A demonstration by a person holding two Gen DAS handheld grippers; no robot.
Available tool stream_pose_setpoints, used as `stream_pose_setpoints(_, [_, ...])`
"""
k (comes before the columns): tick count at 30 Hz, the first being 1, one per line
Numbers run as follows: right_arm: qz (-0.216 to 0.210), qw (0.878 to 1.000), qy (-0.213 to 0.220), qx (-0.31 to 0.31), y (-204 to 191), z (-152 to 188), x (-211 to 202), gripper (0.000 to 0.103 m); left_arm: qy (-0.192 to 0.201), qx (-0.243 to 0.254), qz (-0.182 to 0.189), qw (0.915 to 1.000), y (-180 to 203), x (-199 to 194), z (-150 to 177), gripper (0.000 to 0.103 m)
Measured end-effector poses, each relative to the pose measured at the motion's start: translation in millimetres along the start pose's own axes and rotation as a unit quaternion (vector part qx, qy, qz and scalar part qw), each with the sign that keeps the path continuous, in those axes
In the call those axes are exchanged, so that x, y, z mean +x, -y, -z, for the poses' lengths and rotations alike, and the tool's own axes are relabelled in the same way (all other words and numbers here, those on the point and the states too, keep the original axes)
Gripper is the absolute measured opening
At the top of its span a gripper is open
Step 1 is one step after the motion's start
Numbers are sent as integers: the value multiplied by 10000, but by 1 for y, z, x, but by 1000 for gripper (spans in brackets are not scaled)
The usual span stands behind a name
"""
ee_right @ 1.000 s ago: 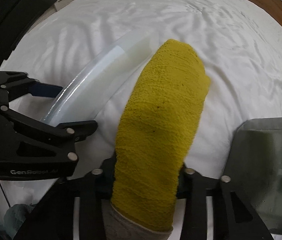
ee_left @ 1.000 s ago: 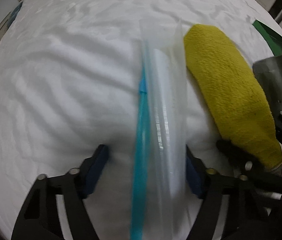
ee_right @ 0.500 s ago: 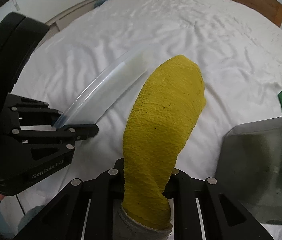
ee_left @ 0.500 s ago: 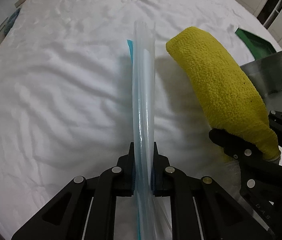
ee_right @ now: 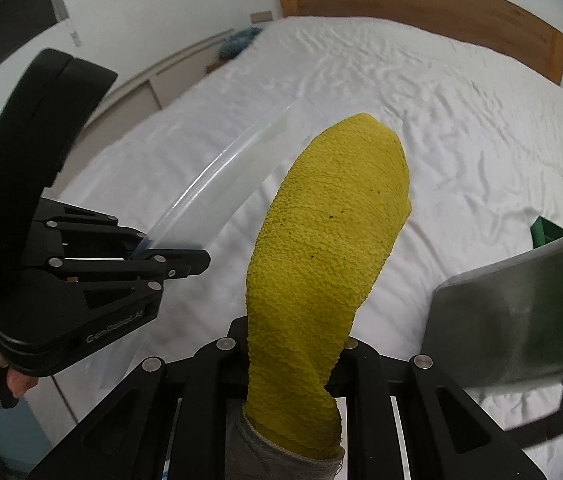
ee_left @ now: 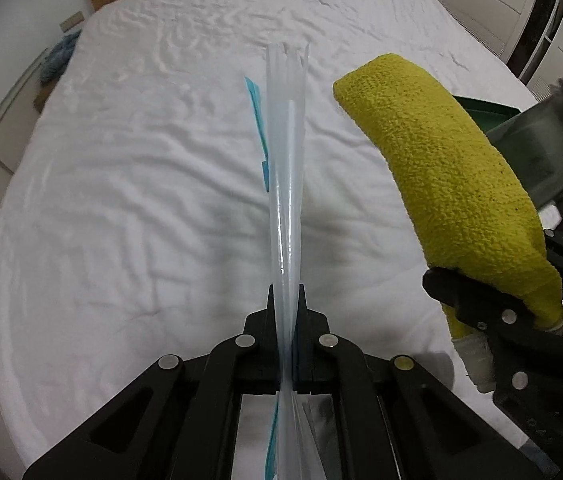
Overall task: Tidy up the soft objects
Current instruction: 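Carry the bag with the left tool while the right tool carries the yellow towel to the green tray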
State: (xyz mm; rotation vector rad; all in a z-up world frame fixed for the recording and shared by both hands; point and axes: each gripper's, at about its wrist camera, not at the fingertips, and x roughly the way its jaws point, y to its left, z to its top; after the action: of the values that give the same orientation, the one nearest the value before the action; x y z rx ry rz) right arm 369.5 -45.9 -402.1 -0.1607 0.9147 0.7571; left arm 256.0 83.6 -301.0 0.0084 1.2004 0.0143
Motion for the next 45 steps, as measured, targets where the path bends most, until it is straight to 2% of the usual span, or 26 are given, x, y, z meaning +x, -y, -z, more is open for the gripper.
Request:
stream_pose_setpoints(6, [-211,9996,17,-164,-19,19,-58,16,2,-16,-13,10000,6,-40,23,2])
stream_pose_setpoints(13, [-381,9986,-236,-279,-42,46,-129,16,-203,277,244,9991,21,-90,66,2])
stream_pose_setpoints(19, [-153,9975,-669,-156,-59,83,-181,16,-566,811,641,9930,52,-97,102,2])
stream_pose_setpoints(24, [238,9949,-916,342,-49,126,-221,16,-879,1327,1044,9817,87,-94,132,2])
stream_pose_setpoints(30, [886,9835,-1095,1134,-12,172,-273,16,-937,1942,1495,9650,146,-98,145,1])
stream_pose_setpoints(34, [1175,9760,-1114,1453,21,188,-304,16,-974,2330,1712,9523,198,-92,141,1])
stream_pose_setpoints(36, [1303,9731,-1101,1550,40,197,-320,16,-971,2419,1781,9489,221,-88,135,2])
stream_pose_setpoints(40, [1468,9706,-1006,1618,94,206,-350,16,-876,2344,1874,9499,274,-73,112,2])
stream_pose_setpoints(45, [1571,9730,-791,1495,174,202,-368,16,-606,1953,1877,9607,338,-51,61,2])
